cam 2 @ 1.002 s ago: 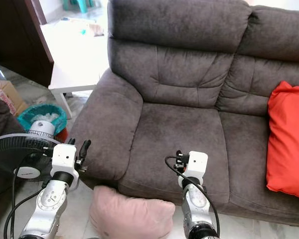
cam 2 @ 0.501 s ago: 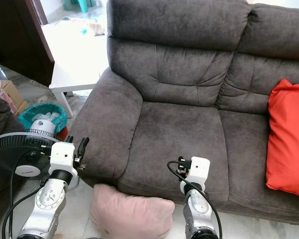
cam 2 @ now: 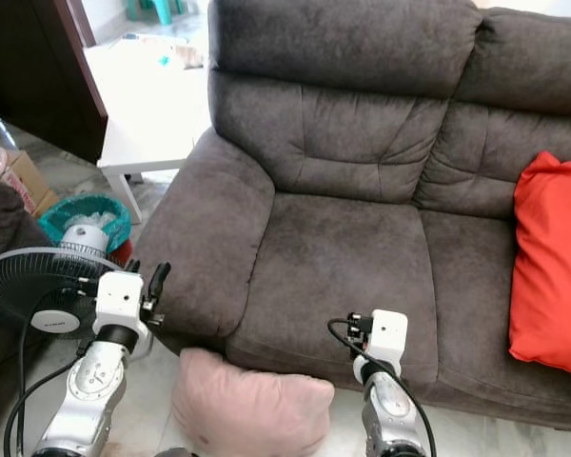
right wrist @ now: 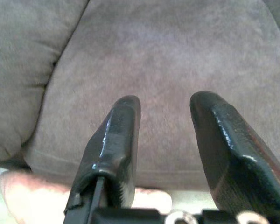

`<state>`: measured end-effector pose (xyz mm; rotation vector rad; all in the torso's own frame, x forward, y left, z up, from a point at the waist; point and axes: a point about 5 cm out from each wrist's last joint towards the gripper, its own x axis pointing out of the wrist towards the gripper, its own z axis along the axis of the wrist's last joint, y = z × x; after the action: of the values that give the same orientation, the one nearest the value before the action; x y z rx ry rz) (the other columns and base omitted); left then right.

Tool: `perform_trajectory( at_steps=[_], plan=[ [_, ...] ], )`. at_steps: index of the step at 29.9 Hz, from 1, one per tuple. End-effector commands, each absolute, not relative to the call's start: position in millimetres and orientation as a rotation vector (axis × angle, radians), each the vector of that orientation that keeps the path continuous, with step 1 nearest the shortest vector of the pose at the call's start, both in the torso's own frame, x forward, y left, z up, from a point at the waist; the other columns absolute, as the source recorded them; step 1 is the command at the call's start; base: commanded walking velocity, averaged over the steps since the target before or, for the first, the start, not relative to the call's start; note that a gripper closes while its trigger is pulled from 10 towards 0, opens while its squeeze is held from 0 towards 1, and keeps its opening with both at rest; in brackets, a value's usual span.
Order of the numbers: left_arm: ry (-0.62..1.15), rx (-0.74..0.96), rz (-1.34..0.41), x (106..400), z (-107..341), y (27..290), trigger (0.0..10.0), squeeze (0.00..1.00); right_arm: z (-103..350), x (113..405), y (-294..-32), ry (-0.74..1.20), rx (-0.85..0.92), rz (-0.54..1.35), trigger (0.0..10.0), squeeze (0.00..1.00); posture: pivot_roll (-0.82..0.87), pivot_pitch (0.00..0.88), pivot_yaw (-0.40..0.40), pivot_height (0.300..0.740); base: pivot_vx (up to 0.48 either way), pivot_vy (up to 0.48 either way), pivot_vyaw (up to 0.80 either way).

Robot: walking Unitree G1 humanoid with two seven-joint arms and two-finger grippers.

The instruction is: Move the pillow to the sofa from floor

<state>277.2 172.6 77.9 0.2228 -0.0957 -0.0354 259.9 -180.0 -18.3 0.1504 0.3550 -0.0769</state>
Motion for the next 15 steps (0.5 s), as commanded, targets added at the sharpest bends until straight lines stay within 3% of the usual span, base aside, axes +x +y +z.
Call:
perform_trajectory(
  at_steps=[1, 10, 15],
  plan=[
    [-0.053, 0.222, -0.042, 273, 69, 172, 10.0, 0.0, -22, 257, -184, 0.379, 0.153, -0.088, 10.0, 0.0, 0.15, 0.091, -0.063, 0.636, 0.0, 0.0, 0.0],
    [0.031, 0.168, -0.045, 269, 53, 173, 10.0, 0.0, -20, 259, -183, 0.364, 0.148, -0.078, 10.0, 0.0, 0.15, 0.089, -0.066, 0.616, 0.0, 0.0, 0.0],
    [0.179, 0.072, 0.012, 265, 30, 182, 10.0, 0.0, -22, 258, -186, 0.387, 0.14, -0.078, 10.0, 0.0, 0.15, 0.089, -0.07, 0.616, 0.0, 0.0, 0.0]
  ],
)
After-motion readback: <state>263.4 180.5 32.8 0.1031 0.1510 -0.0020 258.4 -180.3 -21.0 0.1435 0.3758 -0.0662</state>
